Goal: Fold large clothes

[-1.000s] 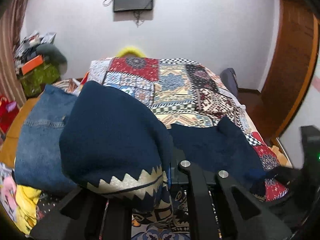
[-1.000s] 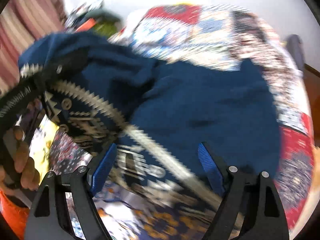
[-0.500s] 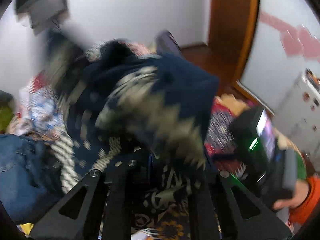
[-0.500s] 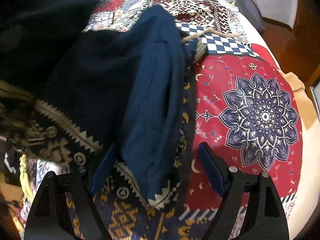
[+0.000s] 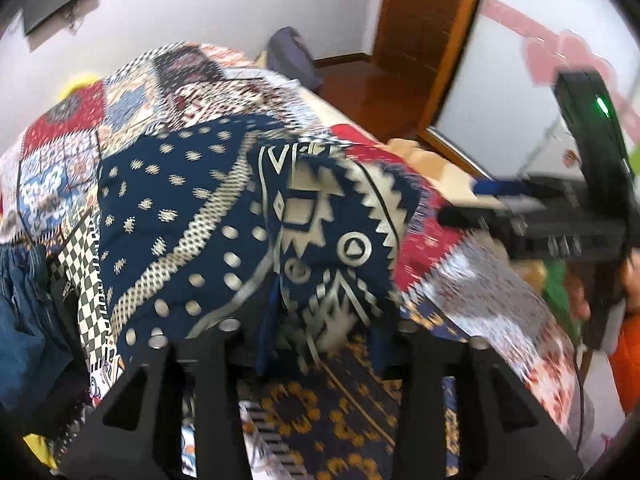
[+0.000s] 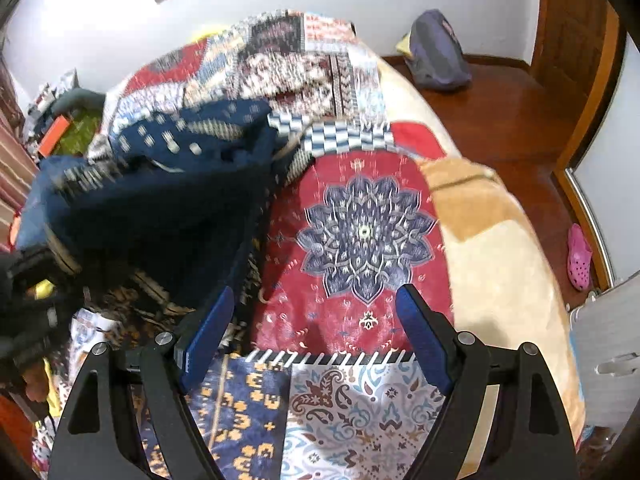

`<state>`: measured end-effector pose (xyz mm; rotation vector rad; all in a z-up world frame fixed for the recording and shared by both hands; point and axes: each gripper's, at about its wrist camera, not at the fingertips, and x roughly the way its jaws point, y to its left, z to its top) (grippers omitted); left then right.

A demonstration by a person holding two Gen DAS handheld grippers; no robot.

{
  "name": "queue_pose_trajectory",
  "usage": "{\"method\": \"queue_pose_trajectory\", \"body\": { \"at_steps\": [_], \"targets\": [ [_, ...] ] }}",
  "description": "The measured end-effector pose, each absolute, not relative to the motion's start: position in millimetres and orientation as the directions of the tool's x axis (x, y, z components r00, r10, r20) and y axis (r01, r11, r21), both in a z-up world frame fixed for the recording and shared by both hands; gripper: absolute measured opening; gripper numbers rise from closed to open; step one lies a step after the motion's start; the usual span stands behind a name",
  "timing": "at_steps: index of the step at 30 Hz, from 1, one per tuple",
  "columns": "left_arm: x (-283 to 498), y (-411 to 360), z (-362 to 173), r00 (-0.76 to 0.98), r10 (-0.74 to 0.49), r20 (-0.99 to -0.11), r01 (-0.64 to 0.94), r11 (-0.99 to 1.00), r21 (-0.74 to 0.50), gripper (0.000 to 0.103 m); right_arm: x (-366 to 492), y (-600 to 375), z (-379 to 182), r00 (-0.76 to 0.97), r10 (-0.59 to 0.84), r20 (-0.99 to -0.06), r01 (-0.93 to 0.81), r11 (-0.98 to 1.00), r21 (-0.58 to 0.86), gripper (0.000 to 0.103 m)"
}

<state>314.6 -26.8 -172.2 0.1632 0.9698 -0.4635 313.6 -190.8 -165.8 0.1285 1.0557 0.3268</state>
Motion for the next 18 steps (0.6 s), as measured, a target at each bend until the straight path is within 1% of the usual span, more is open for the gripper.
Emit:
{"method": "queue_pose_trajectory", "body": {
  "at_steps": [1,3,5,7,8,10,12,14,17,18],
  "targets": [
    [308.3,-25.7,-167.2,0.484,-0.298,-0.823,0.455,0.889,-0.054,0.057,315.3,-190.0,-158.5,0.46,0.328,-0.825,-0.205,0.943,0.261,0.081],
    [301.5,-22.6,-156.3,0.532,-0.258,-0.806,0.438,0.899,0.002,0.06,320.9,-187.8,-142.7,0.49,0.339,-0.803,-0.215,0.94,0.266,0.081],
    [298.5,-13.5,-145.1,0.574,-0.223,-0.788,0.407,0.913,0.038,0.064,332.4,-183.6,-131.1,0.509,0.355,-0.785,-0.229,0.934,0.273,0.081],
    [300.0,3.2,-133.1,0.627,-0.181,-0.757,0.347,0.936,0.064,0.075,335.2,-176.1,-120.5,0.523,0.376,-0.765,-0.258,0.925,0.278,0.081],
    [300.9,9.3,-129.0,0.646,-0.164,-0.746,0.325,0.943,0.073,0.078,337.7,-169.0,-116.8,0.528,0.388,-0.756,-0.274,0.92,0.281,0.081],
    [308.0,25.8,-125.6,0.675,-0.123,-0.728,0.273,0.958,0.091,0.088,344.3,-154.5,-110.4,0.528,0.411,-0.743,-0.304,0.908,0.287,0.081],
    [319.7,44.3,-130.9,0.672,-0.09,-0.735,0.221,0.972,0.082,0.089,351.0,-139.0,-108.9,0.521,0.433,-0.736,-0.326,0.898,0.297,0.081],
    [330.9,57.2,-145.4,0.638,-0.072,-0.767,0.19,0.98,0.066,0.089,358.6,-122.8,-113.2,0.499,0.466,-0.731,-0.351,0.88,0.321,0.081],
    [344.0,69.9,-178.5,0.562,-0.052,-0.826,0.171,0.984,0.054,0.089,365.0,-104.7,-133.0,0.446,0.484,-0.753,-0.358,0.867,0.346,0.081],
    [344.4,72.2,-186.7,0.551,-0.046,-0.833,0.168,0.984,0.057,0.089,365.5,-102.3,-140.3,0.43,0.484,-0.762,-0.356,0.867,0.349,0.081]
  ]
}}
